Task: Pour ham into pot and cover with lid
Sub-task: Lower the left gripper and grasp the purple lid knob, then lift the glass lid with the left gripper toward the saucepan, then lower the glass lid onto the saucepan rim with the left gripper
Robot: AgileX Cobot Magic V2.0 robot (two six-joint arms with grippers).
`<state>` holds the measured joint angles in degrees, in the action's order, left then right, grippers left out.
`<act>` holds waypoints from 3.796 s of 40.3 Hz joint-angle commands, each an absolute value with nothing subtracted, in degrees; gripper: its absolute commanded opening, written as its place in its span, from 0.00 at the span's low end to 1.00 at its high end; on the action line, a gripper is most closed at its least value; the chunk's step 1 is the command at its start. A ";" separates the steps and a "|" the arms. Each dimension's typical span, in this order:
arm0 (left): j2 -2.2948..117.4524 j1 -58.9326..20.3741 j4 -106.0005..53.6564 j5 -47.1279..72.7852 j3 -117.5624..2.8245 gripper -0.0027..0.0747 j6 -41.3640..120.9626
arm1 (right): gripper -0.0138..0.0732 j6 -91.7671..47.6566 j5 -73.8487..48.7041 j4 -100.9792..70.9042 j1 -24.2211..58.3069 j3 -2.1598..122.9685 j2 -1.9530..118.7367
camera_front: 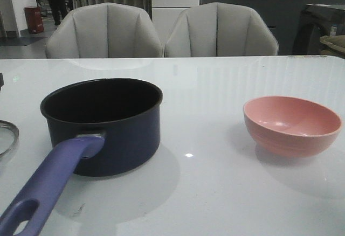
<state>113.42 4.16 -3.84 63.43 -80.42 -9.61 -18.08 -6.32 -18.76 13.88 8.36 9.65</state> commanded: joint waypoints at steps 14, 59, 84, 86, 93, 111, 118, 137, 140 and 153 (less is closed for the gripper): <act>111.79 4.21 -5.88 65.88 -81.35 0.42 -9.90 | 0.33 -18.53 -2.24 -19.02 14.12 9.92 10.10; 104.57 4.21 -7.55 68.43 -89.95 0.27 -5.92 | 0.33 -18.53 -2.24 -19.02 14.12 9.92 10.10; 103.47 -10.99 -7.54 73.81 -102.36 0.21 -1.52 | 0.33 -18.53 -2.24 -19.02 14.12 9.92 10.10; 103.47 -12.49 -7.54 73.81 -102.36 0.21 -0.71 | 0.33 -18.53 -2.24 -19.02 14.12 9.92 10.10; 103.47 -17.84 -7.41 73.81 -102.36 0.21 2.02 | 0.33 -18.53 -2.24 -19.02 14.12 9.92 10.10; 104.04 -23.16 -8.72 73.81 -100.50 0.21 2.35 | 0.33 -18.53 -2.24 -19.02 14.12 9.92 10.10; 104.04 -23.66 -10.43 73.81 -99.88 0.21 2.35 | 0.33 -18.53 -2.24 -19.02 14.12 9.92 10.10; 106.44 -25.37 -10.33 73.81 -99.88 0.21 3.75 | 0.33 -18.53 -2.24 -19.02 14.12 9.92 10.10; 106.44 -25.37 -10.22 73.81 -99.88 0.21 3.75 | 0.33 -18.53 -2.24 -19.02 14.12 9.92 10.10; 107.23 -25.37 -10.26 73.81 -99.88 0.26 3.75 | 0.33 -18.53 -2.24 -19.02 14.12 9.92 10.10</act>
